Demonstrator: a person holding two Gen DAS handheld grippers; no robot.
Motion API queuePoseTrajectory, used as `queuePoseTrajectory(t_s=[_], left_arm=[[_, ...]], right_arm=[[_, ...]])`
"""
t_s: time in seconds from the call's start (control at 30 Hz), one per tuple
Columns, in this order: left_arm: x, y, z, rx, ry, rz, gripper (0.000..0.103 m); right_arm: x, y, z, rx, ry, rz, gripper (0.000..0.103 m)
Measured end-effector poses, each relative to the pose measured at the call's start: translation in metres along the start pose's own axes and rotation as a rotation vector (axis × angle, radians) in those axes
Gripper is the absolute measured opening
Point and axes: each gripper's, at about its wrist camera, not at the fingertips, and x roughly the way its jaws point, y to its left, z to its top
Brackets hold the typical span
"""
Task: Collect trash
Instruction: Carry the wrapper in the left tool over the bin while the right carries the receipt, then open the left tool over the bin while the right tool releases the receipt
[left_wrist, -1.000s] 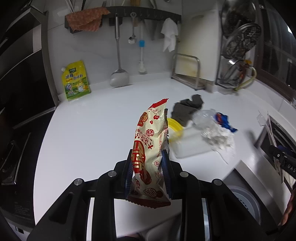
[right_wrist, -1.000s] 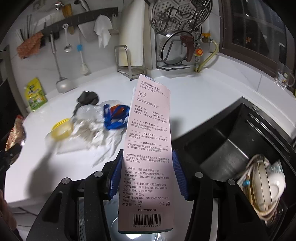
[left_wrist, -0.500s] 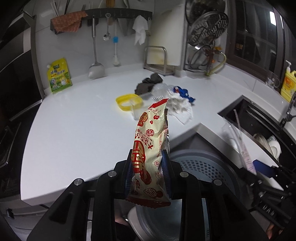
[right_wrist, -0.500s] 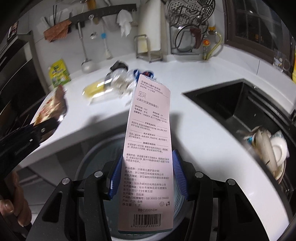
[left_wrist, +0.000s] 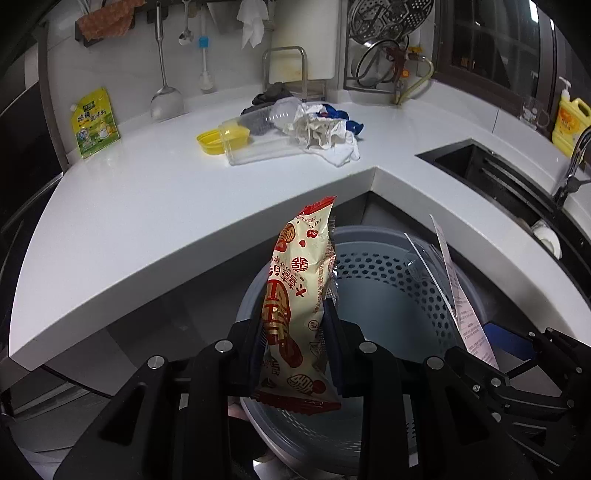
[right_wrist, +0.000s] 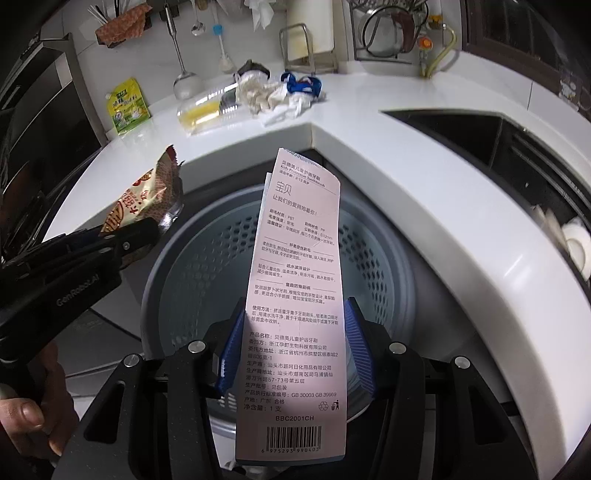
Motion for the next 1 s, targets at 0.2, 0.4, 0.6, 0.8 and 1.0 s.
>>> queuePoseTrajectory(t_s=[0.2, 0.4, 0.6, 0.8, 1.0], left_arm=[[0.006, -0.003, -0.006, 0.014, 0.017, -0.001, 0.029], [0.014, -0.004, -0.01, 0.008, 0.043, -0.013, 0.029], [0.016, -0.002, -0.011, -0.004, 0.05, -0.012, 0.038], [0.014, 0.003, -0.011, -0.023, 0.039, -0.005, 0.054], [0.014, 0.007, -0.009, -0.032, 0.041, -0.003, 0.055]], right_arm=[[0.011, -0.003, -0.007, 0.024, 0.032, 0.023, 0.05], [0.019, -0.005, -0.01, 0.035, 0.056, 0.033, 0.05], [0.022, -0.005, -0.01, 0.044, 0.057, 0.033, 0.051], [0.014, -0.009, -0.007, 0.049, 0.019, 0.013, 0.068], [0.014, -0.01, -0.008, 0.056, 0.015, 0.011, 0.068]])
